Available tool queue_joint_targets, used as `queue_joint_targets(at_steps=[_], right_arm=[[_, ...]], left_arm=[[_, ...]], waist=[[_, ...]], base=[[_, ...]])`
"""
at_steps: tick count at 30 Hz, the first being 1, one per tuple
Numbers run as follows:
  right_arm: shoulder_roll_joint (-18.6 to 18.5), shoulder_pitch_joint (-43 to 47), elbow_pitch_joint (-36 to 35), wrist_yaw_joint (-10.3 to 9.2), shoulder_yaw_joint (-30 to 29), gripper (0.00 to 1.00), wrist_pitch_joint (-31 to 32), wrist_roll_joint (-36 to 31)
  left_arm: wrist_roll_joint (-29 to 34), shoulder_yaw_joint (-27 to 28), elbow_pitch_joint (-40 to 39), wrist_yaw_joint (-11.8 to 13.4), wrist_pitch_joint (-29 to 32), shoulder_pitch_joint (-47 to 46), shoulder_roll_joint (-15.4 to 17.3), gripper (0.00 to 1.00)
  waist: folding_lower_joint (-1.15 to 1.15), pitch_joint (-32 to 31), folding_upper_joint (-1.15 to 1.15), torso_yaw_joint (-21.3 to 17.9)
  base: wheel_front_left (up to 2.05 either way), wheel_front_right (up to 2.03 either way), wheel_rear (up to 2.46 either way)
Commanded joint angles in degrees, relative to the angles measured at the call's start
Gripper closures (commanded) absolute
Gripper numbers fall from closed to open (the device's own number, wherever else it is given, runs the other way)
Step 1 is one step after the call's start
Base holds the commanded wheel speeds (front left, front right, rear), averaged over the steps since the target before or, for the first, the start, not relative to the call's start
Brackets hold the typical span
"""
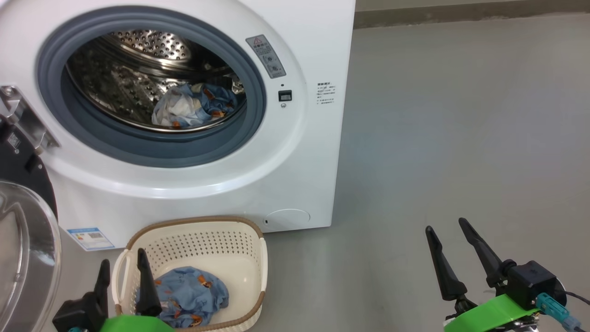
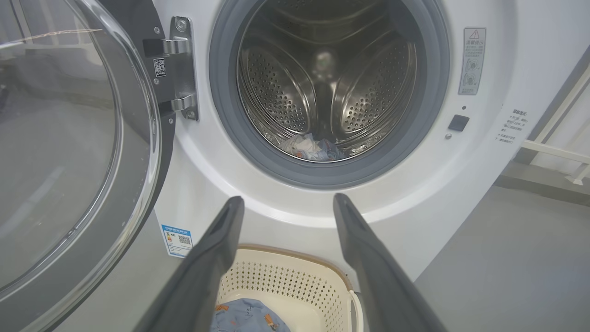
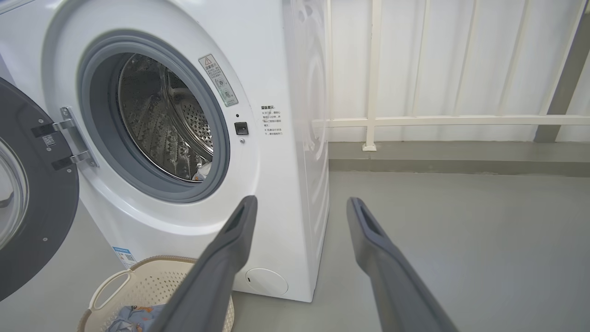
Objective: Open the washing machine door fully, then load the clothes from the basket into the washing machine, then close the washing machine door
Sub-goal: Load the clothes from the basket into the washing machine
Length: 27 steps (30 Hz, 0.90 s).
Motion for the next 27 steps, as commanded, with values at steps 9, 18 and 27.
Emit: queue_joint_targets(at_steps=[9,18,27], right_arm=[[0.2,0.6,-1.2,0.09,-0.1,0.0,-0.3,-0.8],[0.1,1.3,-1.1,0.09,-0.7,0.0,-0.3,-0.9],[0.2,1.7,-1.4,0.09,-0.9,0.0,-0.3,-1.1]], left_arm=[[-0.2,2.2,-1.4,0.3,-0.4,0.7,1.0,0.0],[0.0,2.7,-1.6,0.2,-0.4,1.4,1.0,0.0],[0.3,3.1,-1.6,-0.2,-0.4,1.6,1.0,0.0]], waist=[[0.0,-1.3,0.0,-1.2],[0.0,-2.2,0.0,-1.6],[0.0,-2.0,0.0,-1.2]], base=[[0.0,0.0,0.0],[0.0,0.0,0.0],[0.0,0.0,0.0]])
